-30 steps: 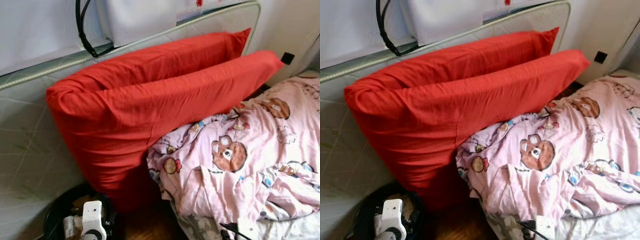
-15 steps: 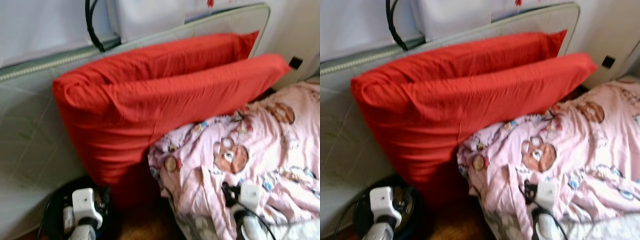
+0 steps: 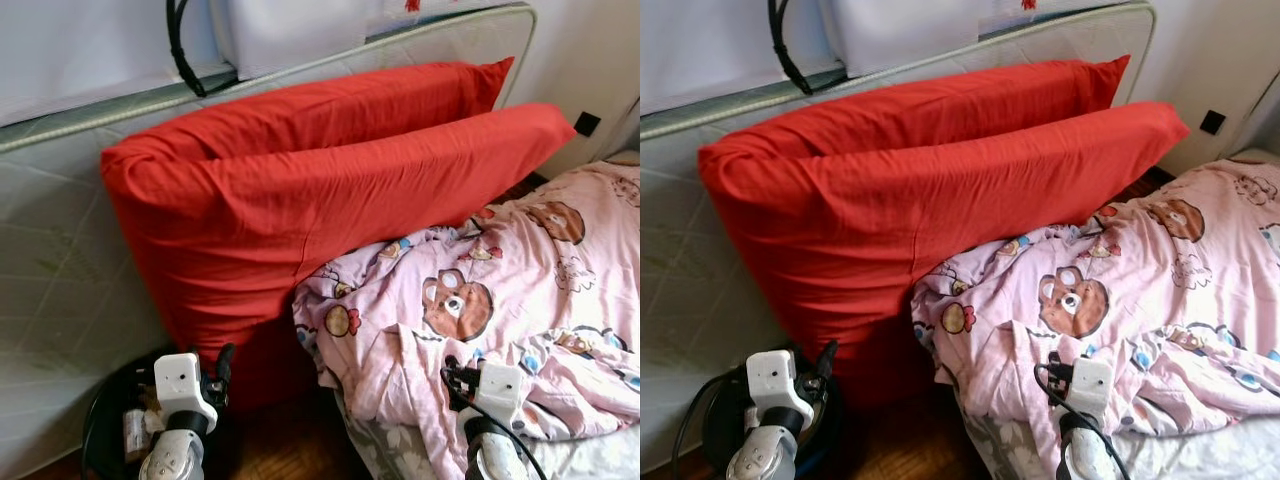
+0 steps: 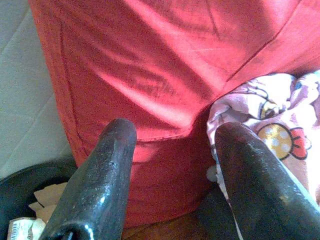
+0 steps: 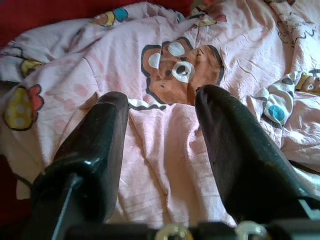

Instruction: Clean up the room

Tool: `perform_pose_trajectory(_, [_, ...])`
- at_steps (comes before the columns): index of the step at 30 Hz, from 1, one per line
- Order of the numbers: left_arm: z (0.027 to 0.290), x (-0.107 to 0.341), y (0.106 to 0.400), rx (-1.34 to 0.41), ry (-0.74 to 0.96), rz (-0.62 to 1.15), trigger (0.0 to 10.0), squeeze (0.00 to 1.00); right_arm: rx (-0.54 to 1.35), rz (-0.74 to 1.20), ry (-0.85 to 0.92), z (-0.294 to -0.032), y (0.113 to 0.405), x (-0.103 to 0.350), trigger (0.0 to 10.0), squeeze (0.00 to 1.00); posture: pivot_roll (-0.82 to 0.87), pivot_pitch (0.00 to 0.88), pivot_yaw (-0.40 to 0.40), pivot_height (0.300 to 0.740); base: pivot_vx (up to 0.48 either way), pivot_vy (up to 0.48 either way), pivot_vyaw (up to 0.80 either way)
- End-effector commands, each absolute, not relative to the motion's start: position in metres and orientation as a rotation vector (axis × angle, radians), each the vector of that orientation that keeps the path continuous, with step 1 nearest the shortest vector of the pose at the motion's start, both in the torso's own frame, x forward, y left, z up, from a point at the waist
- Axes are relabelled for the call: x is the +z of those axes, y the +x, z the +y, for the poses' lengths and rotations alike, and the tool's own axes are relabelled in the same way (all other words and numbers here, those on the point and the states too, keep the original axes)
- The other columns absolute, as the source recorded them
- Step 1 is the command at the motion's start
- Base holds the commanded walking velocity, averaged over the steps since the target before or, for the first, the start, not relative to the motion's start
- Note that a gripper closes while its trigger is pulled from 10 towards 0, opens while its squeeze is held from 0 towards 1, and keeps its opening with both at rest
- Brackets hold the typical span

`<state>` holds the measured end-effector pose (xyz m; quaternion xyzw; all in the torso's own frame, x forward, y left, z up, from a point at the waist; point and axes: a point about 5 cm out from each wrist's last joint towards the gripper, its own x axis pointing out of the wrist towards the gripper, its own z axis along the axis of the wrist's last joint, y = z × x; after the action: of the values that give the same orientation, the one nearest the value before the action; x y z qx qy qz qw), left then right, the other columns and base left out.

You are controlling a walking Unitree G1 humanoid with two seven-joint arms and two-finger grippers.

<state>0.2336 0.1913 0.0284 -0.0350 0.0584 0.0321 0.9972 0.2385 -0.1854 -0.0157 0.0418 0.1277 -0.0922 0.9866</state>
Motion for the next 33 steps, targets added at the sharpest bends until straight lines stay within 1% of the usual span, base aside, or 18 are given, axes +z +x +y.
perform_pose_trajectory(1, [0.193, 0.031, 0.234, 0.060, -0.064, 0.119, 10.0, 0.00, -0.191, 0.261, 0.086, -0.185, 0.239, -0.015, 10.0, 0.00, -0.05, 0.050, 0.014, 0.685, 0.000, 0.000, 0.00])
perform_pose_trajectory(3, [0.194, 0.031, 0.234, 0.059, -0.063, 0.127, 10.0, 0.00, -0.200, 0.288, 0.086, -0.184, 0.239, -0.018, 10.0, 0.00, -0.05, 0.046, 0.016, 0.685, 0.000, 0.000, 0.00])
perform_pose_trajectory(7, [0.193, 0.032, 0.233, 0.054, -0.063, 0.140, 10.0, 0.00, -0.199, 0.272, 0.084, -0.184, 0.237, -0.017, 10.0, 0.00, -0.05, 0.043, 0.019, 0.661, 0.000, 0.000, 0.00])
perform_pose_trajectory(17, [0.193, 0.031, 0.232, 0.049, -0.062, 0.151, 10.0, 0.00, -0.192, 0.297, 0.085, -0.181, 0.235, -0.021, 10.0, 0.00, -0.04, 0.053, 0.020, 0.661, 0.000, 0.000, 0.00])
perform_pose_trajectory(26, [0.195, 0.029, 0.231, 0.052, -0.063, 0.161, 10.0, 0.00, -0.197, 0.308, 0.086, -0.181, 0.234, -0.022, 10.0, 0.00, -0.04, 0.080, 0.017, 0.661, 0.000, 0.000, 0.00])
perform_pose_trajectory(33, [0.196, 0.027, 0.231, 0.057, -0.066, 0.168, 10.0, 0.00, -0.192, 0.352, 0.106, -0.178, 0.238, -0.025, 10.0, 0.00, -0.03, 0.099, 0.017, 0.661, 0.000, 0.000, 0.00])
